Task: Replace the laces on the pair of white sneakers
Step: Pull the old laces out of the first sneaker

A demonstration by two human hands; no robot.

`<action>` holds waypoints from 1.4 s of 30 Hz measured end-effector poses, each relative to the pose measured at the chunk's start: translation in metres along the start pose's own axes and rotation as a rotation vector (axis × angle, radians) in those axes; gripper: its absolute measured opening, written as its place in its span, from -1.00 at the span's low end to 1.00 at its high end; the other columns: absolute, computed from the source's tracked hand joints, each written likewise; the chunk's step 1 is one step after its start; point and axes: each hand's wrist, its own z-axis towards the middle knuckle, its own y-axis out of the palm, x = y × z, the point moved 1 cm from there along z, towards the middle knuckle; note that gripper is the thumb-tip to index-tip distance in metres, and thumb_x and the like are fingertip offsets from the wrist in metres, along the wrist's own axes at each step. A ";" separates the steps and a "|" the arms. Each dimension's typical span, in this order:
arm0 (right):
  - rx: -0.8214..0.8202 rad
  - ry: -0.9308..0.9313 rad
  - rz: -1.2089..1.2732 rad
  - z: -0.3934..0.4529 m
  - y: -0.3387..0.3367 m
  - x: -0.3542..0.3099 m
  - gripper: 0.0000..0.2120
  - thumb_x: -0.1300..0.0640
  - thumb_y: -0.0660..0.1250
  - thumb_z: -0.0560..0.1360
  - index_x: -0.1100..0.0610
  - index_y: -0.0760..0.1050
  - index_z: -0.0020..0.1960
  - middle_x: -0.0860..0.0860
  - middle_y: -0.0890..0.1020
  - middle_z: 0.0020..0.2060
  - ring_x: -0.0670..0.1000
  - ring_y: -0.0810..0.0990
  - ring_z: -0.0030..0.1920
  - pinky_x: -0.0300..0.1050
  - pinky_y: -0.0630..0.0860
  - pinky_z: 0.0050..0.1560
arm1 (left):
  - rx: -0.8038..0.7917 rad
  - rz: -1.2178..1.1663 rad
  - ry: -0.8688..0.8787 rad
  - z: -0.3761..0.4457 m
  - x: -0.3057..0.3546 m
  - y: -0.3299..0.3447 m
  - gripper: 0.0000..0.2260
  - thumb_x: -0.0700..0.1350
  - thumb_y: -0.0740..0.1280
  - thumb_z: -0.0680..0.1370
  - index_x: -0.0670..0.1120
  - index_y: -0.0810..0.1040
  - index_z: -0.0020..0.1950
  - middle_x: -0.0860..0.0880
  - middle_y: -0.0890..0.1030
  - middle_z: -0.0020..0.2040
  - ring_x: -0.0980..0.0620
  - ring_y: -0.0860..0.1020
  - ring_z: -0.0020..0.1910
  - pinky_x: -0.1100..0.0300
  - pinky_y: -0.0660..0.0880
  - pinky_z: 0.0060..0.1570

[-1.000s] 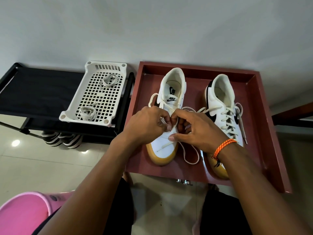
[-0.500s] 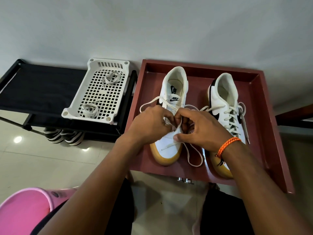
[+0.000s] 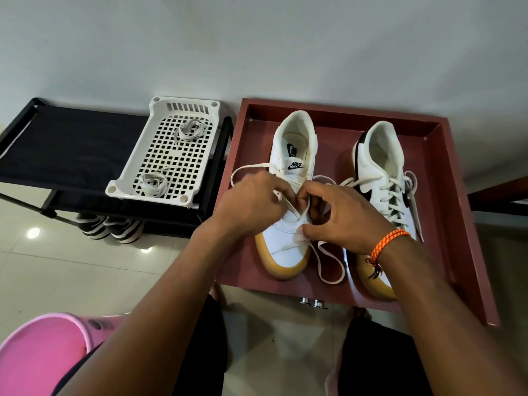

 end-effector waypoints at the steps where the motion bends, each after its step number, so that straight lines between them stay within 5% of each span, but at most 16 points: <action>1: -0.003 0.002 0.000 0.000 -0.001 0.000 -0.63 -0.03 0.60 0.32 -0.11 0.45 -0.04 -0.08 0.58 -0.24 -0.04 0.57 -0.20 0.18 0.59 -0.14 | -0.070 0.003 -0.001 0.000 0.002 0.003 -0.82 -0.18 0.44 0.55 0.10 0.76 -0.02 0.26 0.49 -0.53 0.22 0.46 -0.50 0.18 0.41 -0.29; 6: -0.010 -0.002 0.021 0.000 0.000 -0.001 -0.65 -0.08 0.60 0.36 -0.08 0.46 -0.03 -0.05 0.57 -0.26 -0.04 0.56 -0.21 0.15 0.58 -0.16 | 0.010 0.113 -0.011 0.002 0.001 0.011 -0.97 0.00 0.52 0.53 0.14 0.72 -0.08 0.16 0.58 -0.36 0.08 0.64 -0.22 0.07 0.59 -0.19; 11: 0.021 0.007 0.016 0.000 0.000 -0.003 -0.74 -0.03 0.55 0.41 -0.06 0.48 -0.06 -0.04 0.56 -0.24 -0.12 0.52 -0.19 -0.03 0.50 -0.18 | 0.278 0.027 0.011 0.002 -0.004 -0.004 -0.90 -0.02 0.49 0.60 0.12 0.65 -0.10 0.20 0.50 -0.51 0.24 0.47 -0.46 0.21 0.25 -0.39; 14: 0.030 0.020 0.001 0.000 0.002 -0.006 -0.84 -0.09 0.41 0.43 -0.07 0.48 -0.08 -0.05 0.57 -0.24 -0.10 0.54 -0.20 0.08 0.56 -0.17 | 0.185 -0.028 0.019 0.002 -0.003 -0.002 -0.85 -0.15 0.42 0.60 0.10 0.70 -0.05 0.20 0.49 -0.53 0.15 0.45 -0.54 0.23 0.29 -0.40; 18: 0.030 0.052 0.010 0.000 0.000 -0.010 -0.76 -0.17 0.24 0.39 -0.03 0.51 -0.09 -0.03 0.58 -0.29 -0.03 0.55 -0.27 0.16 0.57 -0.18 | -0.092 -0.064 0.031 -0.001 -0.001 0.007 -0.90 -0.20 0.43 0.57 -0.01 0.70 -0.05 0.21 0.61 -0.44 0.13 0.62 -0.46 0.06 0.63 -0.27; 25: 0.043 0.041 0.052 0.000 0.002 -0.011 -0.77 -0.16 0.23 0.40 -0.05 0.51 -0.08 0.00 0.60 -0.27 0.05 0.58 -0.26 0.21 0.57 -0.18 | 0.021 0.135 0.060 0.001 -0.002 0.011 -0.96 -0.02 0.42 0.62 0.08 0.64 -0.02 0.12 0.63 -0.15 -0.03 0.65 -0.07 -0.11 0.63 -0.02; 30: 0.043 0.046 0.037 0.001 0.005 -0.009 -0.89 -0.04 0.27 0.44 -0.07 0.52 -0.07 -0.04 0.61 -0.24 -0.02 0.58 -0.26 0.17 0.59 -0.16 | 0.270 0.086 0.042 0.001 -0.006 -0.004 -0.91 -0.02 0.38 0.69 0.08 0.58 -0.02 0.11 0.52 -0.42 0.12 0.50 -0.41 0.15 0.36 -0.36; 36: 0.053 0.049 0.050 0.001 0.003 -0.008 -0.88 -0.02 0.24 0.50 -0.03 0.53 -0.09 0.01 0.59 -0.30 -0.02 0.51 -0.34 0.11 0.53 -0.26 | -0.126 -0.021 0.025 -0.002 -0.002 0.007 -0.85 -0.16 0.36 0.61 0.07 0.67 -0.03 0.02 0.65 -0.46 0.26 0.58 -0.45 0.08 0.57 -0.18; 42: 0.056 0.046 0.029 0.002 0.004 -0.008 -0.87 -0.01 0.21 0.48 -0.04 0.52 -0.11 0.00 0.57 -0.30 -0.04 0.49 -0.34 0.05 0.50 -0.26 | -0.111 0.047 0.045 0.000 -0.001 0.011 -0.90 -0.05 0.50 0.57 0.09 0.64 -0.13 0.09 0.64 -0.37 0.06 0.68 -0.33 0.03 0.64 -0.16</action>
